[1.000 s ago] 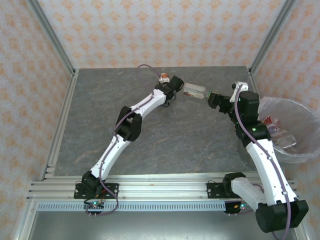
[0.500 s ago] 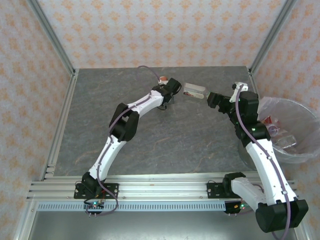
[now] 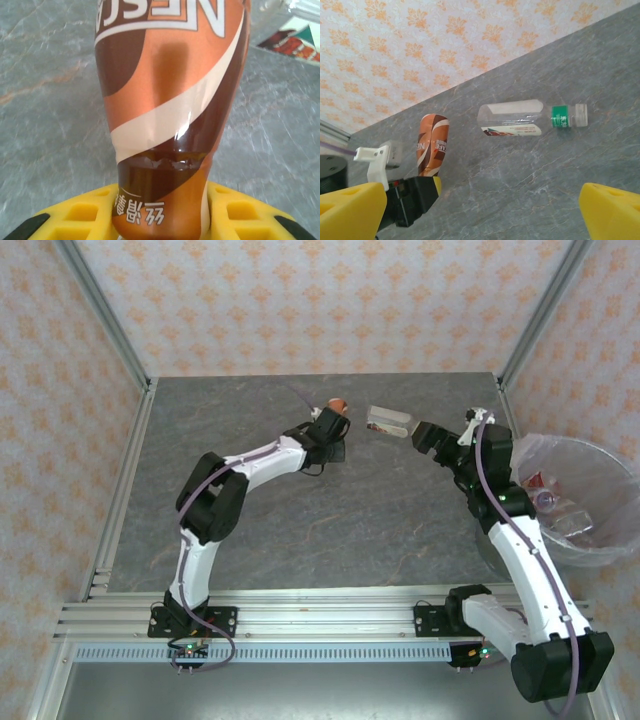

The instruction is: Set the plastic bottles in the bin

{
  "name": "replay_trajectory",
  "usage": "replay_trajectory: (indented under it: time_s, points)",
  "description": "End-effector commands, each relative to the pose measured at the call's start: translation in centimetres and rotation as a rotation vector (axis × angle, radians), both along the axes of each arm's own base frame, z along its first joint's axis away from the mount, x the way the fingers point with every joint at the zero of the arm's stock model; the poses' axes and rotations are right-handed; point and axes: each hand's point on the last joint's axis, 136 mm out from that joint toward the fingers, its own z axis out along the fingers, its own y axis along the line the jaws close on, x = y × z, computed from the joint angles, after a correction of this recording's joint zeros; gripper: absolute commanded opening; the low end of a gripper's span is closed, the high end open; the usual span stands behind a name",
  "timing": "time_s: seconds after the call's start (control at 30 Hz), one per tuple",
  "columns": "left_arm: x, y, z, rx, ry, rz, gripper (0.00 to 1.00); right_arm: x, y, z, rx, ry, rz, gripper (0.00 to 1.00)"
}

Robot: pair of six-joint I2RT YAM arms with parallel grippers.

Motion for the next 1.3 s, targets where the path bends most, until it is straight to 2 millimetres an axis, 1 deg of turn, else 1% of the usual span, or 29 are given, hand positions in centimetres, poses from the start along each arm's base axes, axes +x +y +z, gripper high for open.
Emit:
replay_trajectory:
  time_s: [0.0,0.03,0.17,0.27,0.33,0.4,0.57,0.7,0.73,0.77,0.87,0.97,1.03,1.13,1.17,1.23,1.27]
  points:
    - [-1.3,-1.1,4.4,-0.123,-0.090,-0.058,0.00,0.2,1.6,1.4,0.114,-0.039,0.045,0.99]
    - [-2.3,-1.2,5.7,-0.158,-0.111,-0.074,0.00,0.2,2.0,1.5,0.140,-0.043,0.056,0.99]
    - [-6.1,-1.9,9.1,-0.263,-0.192,-0.176,0.00,0.6,3.4,1.2,0.201,-0.011,0.110,0.99]
    - [-8.9,-3.5,11.3,-0.359,-0.216,-0.331,0.00,1.0,4.8,1.4,0.261,-0.005,0.157,0.99]
    - [-10.2,-4.2,12.7,-0.410,-0.234,-0.401,0.00,1.4,5.5,2.0,0.311,-0.024,0.178,0.99]
    - [-11.0,-4.5,13.8,-0.453,-0.259,-0.437,0.00,1.7,6.4,2.7,0.358,-0.050,0.209,0.99]
    - [-12.2,-5.5,16.3,-0.555,-0.299,-0.514,0.00,2.0,8.9,5.2,0.478,-0.111,0.323,0.99]
    - [-12.9,-6.3,17.2,-0.618,-0.295,-0.559,0.00,1.7,10.9,8.0,0.582,-0.203,0.416,0.99]
    - [-13.1,-6.5,17.5,-0.636,-0.296,-0.572,0.00,1.7,11.4,8.1,0.576,-0.203,0.428,0.99]
    - [-13.3,-6.7,17.9,-0.650,-0.302,-0.585,0.00,1.9,11.7,7.9,0.549,-0.186,0.423,0.99]
    - [-13.6,-7.0,18.6,-0.692,-0.327,-0.615,0.00,2.3,12.3,6.5,0.458,-0.159,0.394,0.99]
    - [-14.2,-7.6,19.5,-0.736,-0.336,-0.659,0.00,2.5,12.8,5.9,0.458,-0.148,0.399,0.99]
    - [-14.3,-7.9,19.7,-0.757,-0.326,-0.676,0.00,2.3,13.3,6.1,0.469,-0.149,0.432,0.99]
    - [-14.4,-8.2,19.6,-0.771,-0.305,-0.683,0.00,1.6,14.1,7.4,0.501,-0.217,0.512,0.99]
    - [-14.4,-8.2,19.5,-0.768,-0.300,-0.685,0.00,1.3,14.2,7.7,0.511,-0.240,0.525,0.99]
    - [-14.6,-8.3,19.5,-0.770,-0.293,-0.699,0.00,1.1,13.8,7.7,0.500,-0.260,0.514,1.00]
    - [-14.7,-8.3,19.5,-0.771,-0.290,-0.708,0.00,1.0,13.7,7.5,0.485,-0.260,0.507,0.98]
